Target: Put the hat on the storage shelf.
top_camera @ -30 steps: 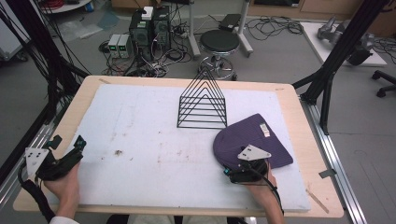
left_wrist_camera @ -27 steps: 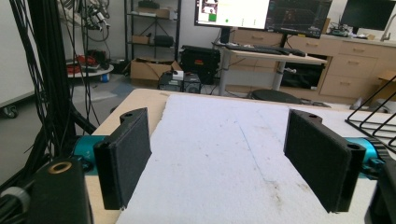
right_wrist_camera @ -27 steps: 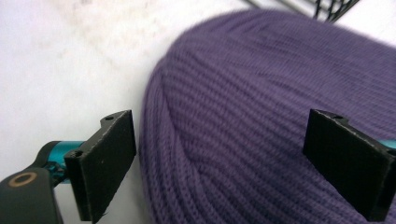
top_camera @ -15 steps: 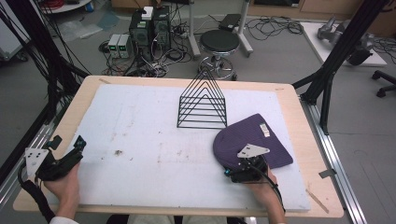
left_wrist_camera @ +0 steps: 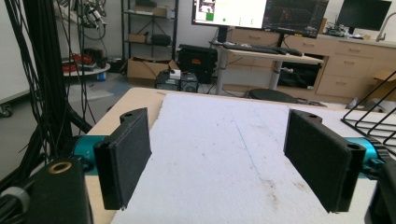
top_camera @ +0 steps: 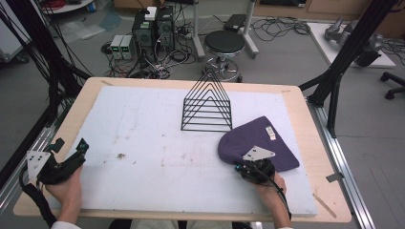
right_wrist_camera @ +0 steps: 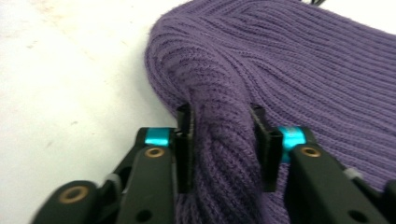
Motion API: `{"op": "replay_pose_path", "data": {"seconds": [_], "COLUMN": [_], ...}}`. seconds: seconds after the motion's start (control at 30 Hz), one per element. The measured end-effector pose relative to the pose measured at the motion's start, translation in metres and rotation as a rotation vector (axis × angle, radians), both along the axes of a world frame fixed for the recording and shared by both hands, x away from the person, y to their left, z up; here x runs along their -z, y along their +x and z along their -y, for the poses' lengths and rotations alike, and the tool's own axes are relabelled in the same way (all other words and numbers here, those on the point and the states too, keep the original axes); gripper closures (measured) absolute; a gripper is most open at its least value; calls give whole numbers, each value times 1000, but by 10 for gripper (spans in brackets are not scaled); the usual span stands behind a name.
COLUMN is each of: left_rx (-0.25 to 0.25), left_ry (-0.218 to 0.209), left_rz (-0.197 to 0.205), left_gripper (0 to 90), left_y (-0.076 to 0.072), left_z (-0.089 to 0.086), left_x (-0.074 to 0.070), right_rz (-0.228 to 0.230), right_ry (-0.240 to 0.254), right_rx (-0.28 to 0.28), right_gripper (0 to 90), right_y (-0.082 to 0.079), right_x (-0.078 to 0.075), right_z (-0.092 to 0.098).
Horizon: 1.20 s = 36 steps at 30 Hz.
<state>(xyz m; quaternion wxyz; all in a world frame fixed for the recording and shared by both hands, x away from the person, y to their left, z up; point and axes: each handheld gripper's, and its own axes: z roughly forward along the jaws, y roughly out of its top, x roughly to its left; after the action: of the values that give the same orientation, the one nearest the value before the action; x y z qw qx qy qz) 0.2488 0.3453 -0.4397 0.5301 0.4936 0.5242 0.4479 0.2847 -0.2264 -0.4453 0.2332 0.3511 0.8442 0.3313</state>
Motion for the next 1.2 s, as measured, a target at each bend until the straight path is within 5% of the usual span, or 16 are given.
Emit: {"op": "replay_pose_path", "data": {"seconds": [0.27, 0.8, 1.2], "left_rx": [1, 1, -2], "left_ry": [0, -5, -4], "left_rz": [-1, 2, 7], "left_gripper": [230, 231, 229], "left_y": [0, 1, 1], "left_z": [-1, -1, -2], "left_x": [0, 0, 0], "right_rz": [44, 173, 294], "right_ry": [-23, 105, 240], "right_rx": [25, 104, 215], "right_gripper": [721, 724, 726], "right_y": [-2, -10, -17], "right_x": [-1, -16, -30], "right_z": [-2, 9, 20]}}
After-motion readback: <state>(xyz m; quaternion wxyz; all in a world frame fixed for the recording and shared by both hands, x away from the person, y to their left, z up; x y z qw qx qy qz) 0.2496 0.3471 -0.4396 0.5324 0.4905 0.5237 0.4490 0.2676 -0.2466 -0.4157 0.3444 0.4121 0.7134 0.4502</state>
